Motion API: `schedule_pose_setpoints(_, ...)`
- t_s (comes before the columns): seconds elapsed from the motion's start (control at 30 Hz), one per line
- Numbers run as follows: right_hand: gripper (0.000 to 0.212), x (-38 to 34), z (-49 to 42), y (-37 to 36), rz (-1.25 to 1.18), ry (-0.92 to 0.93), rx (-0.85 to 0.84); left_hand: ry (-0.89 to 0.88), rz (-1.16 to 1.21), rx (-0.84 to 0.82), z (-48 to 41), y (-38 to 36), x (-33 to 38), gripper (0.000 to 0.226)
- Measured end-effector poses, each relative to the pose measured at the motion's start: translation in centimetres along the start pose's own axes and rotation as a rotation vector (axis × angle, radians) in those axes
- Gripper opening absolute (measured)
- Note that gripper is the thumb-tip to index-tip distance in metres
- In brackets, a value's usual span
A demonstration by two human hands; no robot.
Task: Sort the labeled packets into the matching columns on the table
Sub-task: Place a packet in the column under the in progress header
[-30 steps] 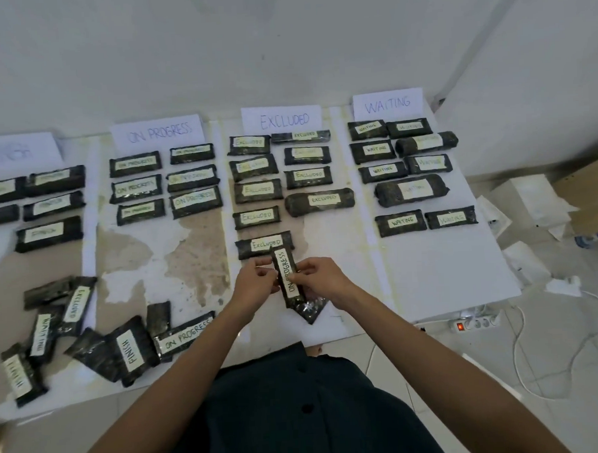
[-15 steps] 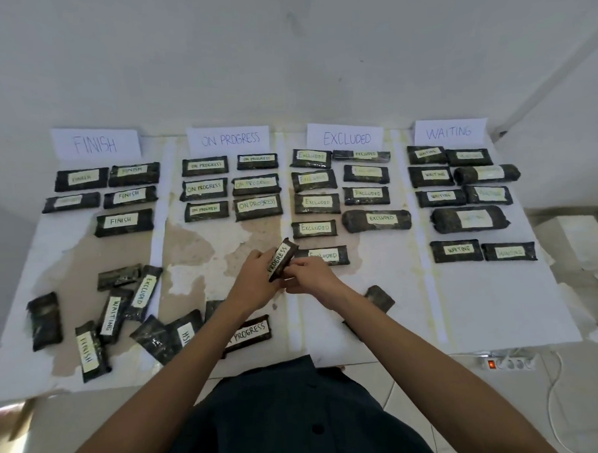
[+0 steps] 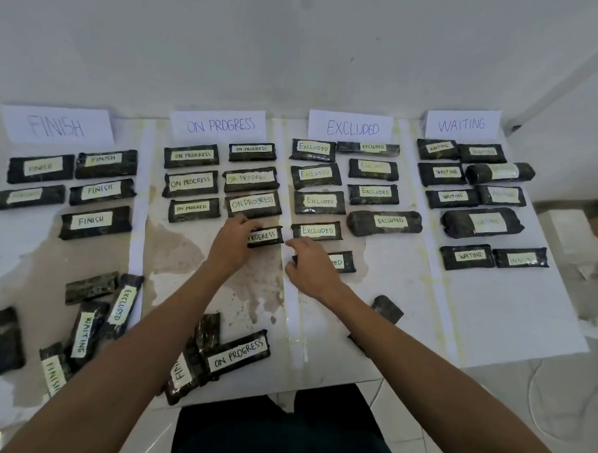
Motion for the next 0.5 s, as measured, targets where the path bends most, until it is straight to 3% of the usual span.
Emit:
schedule_pose_setpoints(0.3,0.039,-0.6,-3.2,-2.4,0.062,0.151,0.084,0.014,0.048,-0.117,-2.7,-0.2,-2.6,0.062)
schedule_pose_setpoints(0.5,0.04,-0.8,-2.8,-3.2,0.089,0.192,0.034,-0.071,-0.014,-0.036,-1.9,0.0,-2.6,0.059)
Point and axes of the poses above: each hand's wrist, its own z-axis away from the middle knuckle, its own y-axis out of the back of the hand, x = y × z, the point moved 2 cm from there along -z, towards the middle knuckle, and after that the axes turned 7 degrees about x, right-handed, at the moved point
